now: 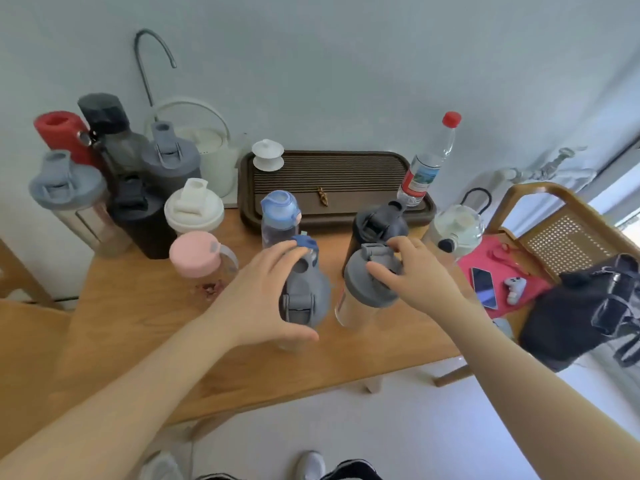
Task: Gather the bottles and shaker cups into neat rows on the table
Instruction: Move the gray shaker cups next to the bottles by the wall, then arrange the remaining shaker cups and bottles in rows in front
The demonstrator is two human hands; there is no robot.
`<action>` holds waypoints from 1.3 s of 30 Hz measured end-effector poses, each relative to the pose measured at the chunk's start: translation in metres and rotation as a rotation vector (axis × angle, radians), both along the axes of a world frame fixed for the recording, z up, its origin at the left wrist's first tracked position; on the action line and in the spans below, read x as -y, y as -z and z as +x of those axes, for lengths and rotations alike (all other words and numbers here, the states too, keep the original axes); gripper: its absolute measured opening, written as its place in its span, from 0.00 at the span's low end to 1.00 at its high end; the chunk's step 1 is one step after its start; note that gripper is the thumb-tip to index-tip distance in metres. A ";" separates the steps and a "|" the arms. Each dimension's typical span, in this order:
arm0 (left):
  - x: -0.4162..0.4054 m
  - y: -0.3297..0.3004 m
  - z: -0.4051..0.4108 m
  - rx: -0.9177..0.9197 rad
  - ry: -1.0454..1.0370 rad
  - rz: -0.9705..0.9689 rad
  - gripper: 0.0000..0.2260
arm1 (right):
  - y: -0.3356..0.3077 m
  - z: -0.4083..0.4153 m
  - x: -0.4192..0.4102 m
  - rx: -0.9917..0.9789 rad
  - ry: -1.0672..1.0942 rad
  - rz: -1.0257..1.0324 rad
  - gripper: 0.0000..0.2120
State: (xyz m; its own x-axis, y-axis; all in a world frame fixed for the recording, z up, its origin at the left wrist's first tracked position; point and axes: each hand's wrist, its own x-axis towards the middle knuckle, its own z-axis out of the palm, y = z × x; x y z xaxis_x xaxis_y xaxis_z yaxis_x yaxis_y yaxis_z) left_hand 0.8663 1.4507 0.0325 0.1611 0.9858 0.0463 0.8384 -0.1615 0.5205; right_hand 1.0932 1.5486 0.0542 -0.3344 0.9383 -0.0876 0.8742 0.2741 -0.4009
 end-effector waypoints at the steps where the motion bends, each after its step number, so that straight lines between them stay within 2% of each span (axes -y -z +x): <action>1: 0.003 -0.002 0.004 -0.004 -0.024 -0.030 0.55 | 0.001 0.001 0.000 0.003 -0.037 -0.013 0.28; 5: 0.007 -0.009 0.021 -0.017 -0.134 -0.074 0.51 | -0.008 0.006 -0.001 0.001 -0.272 -0.080 0.27; 9: 0.004 -0.012 0.024 -0.059 -0.178 -0.068 0.48 | -0.021 0.007 -0.001 0.085 -0.570 -0.151 0.28; 13: 0.005 -0.012 0.023 -0.043 -0.199 -0.118 0.47 | -0.021 -0.003 0.003 0.236 -0.849 -0.066 0.28; 15: 0.006 -0.011 0.024 -0.038 -0.212 -0.130 0.47 | -0.021 -0.005 0.005 0.294 -0.903 -0.017 0.27; 18: 0.006 -0.012 0.025 -0.055 -0.211 -0.127 0.49 | -0.022 0.006 0.005 0.196 -0.841 -0.093 0.33; 20: 0.006 -0.015 0.025 -0.159 -0.171 -0.094 0.53 | -0.017 0.017 0.008 -0.002 -0.706 -0.211 0.38; 22: 0.005 -0.019 0.024 -0.302 -0.100 -0.084 0.55 | -0.007 0.025 0.011 -0.119 -0.575 -0.196 0.44; 24: 0.002 -0.023 0.025 -0.371 -0.039 -0.123 0.54 | 0.003 0.026 0.013 -0.092 -0.497 -0.165 0.51; 28: -0.007 -0.021 0.028 -0.519 0.038 -0.144 0.49 | 0.017 0.017 0.017 -0.093 -0.463 -0.118 0.52; 33: -0.006 -0.015 0.022 -0.366 0.015 -0.096 0.41 | 0.028 0.013 0.016 -0.211 -0.464 0.004 0.47; 39: 0.003 -0.049 0.002 -0.170 -0.080 0.047 0.41 | -0.004 0.002 0.011 -0.486 -0.453 0.045 0.41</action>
